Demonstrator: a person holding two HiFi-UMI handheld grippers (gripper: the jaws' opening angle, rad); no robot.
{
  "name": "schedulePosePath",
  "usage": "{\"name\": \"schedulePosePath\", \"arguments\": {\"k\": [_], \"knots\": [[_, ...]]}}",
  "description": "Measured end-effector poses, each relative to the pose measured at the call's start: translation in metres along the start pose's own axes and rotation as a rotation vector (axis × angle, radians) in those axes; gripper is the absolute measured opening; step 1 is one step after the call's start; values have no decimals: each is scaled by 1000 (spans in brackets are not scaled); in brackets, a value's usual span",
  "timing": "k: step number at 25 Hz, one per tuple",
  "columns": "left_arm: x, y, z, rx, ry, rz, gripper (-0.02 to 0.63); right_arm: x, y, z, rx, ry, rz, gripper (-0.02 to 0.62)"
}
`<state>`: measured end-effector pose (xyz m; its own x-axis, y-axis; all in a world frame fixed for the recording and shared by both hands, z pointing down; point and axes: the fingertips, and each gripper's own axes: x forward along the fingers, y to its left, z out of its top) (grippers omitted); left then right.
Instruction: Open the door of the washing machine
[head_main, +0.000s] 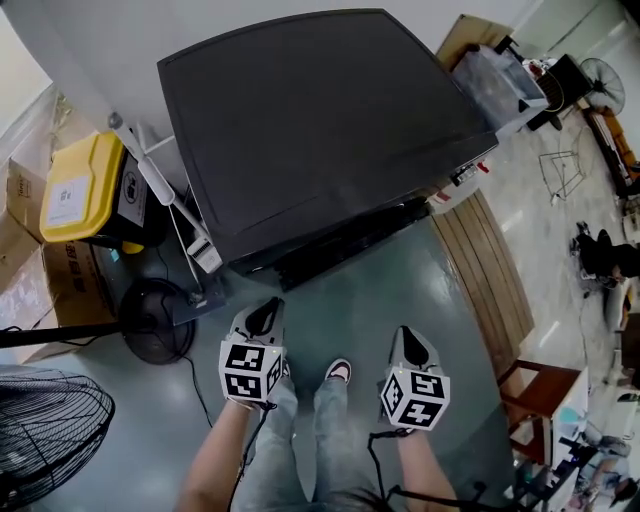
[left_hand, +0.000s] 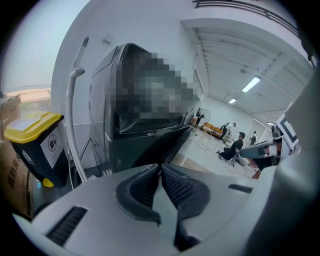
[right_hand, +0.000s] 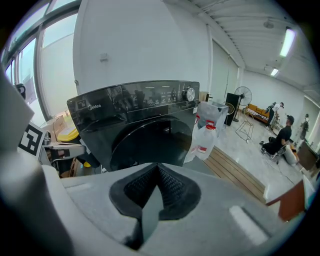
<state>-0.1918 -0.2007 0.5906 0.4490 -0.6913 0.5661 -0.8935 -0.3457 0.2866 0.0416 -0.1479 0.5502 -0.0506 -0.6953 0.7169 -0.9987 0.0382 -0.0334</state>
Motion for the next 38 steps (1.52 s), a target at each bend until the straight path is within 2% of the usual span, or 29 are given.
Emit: {"name": "schedulePosePath", "arguments": {"k": [2, 4, 7, 11, 14, 19, 25, 32, 38], "knots": [[5, 0, -2, 4, -1, -12, 13, 1, -3, -3, 6, 3, -3, 5], [10, -1, -5, 11, 1, -27, 108, 2, -8, -6, 10, 7, -8, 5], [18, -4, -11, 37, 12, -45, 110, 3, -16, -11, 18, 12, -15, 5], [30, -7, -19, 59, 13, -83, 164, 5, -26, -20, 36, 21, -23, 5], [44, -7, -24, 61, 19, -113, 181, 6, -33, -26, 53, 32, -29, 5], [70, -2, -34, 102, 53, -131, 183, 11, -42, -38, 78, 50, -35, 5], [90, 2, -37, 103, 59, -130, 184, 20, -51, -54, 102, 82, -46, 5], [105, -6, -48, 213, 107, -141, 183, 27, -57, -60, 107, 101, -48, 5], [112, -6, -44, 207, 107, -127, 165, 28, -63, -63, 128, 106, -55, 5]]}}
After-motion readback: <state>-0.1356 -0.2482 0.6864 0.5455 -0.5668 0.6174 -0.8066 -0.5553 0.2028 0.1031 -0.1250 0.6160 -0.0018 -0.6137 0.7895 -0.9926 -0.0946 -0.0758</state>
